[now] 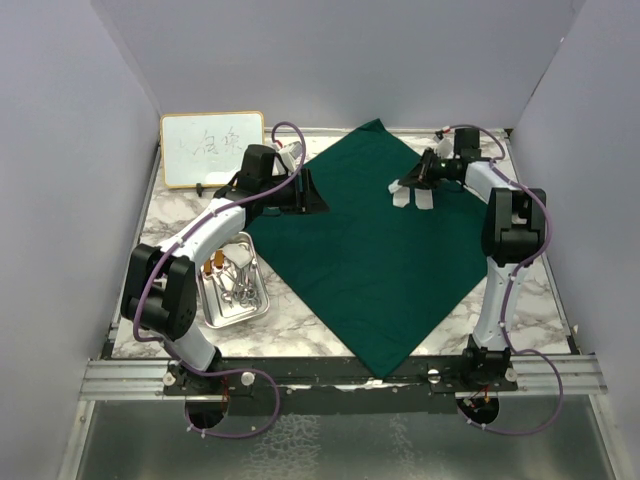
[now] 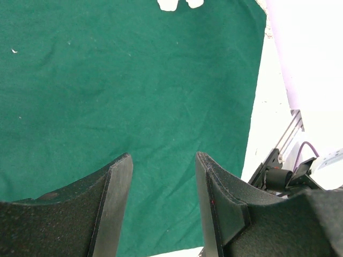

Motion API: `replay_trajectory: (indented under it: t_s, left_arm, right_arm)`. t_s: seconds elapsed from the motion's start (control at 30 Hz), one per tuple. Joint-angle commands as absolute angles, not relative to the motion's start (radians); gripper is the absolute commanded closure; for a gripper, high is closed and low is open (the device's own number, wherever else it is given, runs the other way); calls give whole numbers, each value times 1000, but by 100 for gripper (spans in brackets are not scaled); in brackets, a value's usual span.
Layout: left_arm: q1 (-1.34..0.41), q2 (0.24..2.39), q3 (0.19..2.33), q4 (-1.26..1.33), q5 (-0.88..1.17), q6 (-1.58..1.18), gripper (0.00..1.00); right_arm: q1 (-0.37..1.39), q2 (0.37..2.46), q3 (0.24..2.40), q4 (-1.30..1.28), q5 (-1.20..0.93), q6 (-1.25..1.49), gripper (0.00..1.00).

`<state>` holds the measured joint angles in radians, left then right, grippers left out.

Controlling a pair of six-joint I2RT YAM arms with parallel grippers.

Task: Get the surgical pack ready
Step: Adjust the medical item in the surgical kit.

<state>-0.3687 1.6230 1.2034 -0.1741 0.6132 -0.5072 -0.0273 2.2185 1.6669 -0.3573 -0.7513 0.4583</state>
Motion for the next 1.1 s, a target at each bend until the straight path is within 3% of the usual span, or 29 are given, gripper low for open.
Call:
replay_trajectory:
  t_s: [0.0,1.07]
  left_arm:
    - [-370,1588,1196,-150,641,-512,47]
    - [-370,1599,1190,-138,662,-522,47]
  right_arm:
    - [-45,2228,1640,-333,-805,479,99]
    - [-72,2188,1555,-342,-749,471,99]
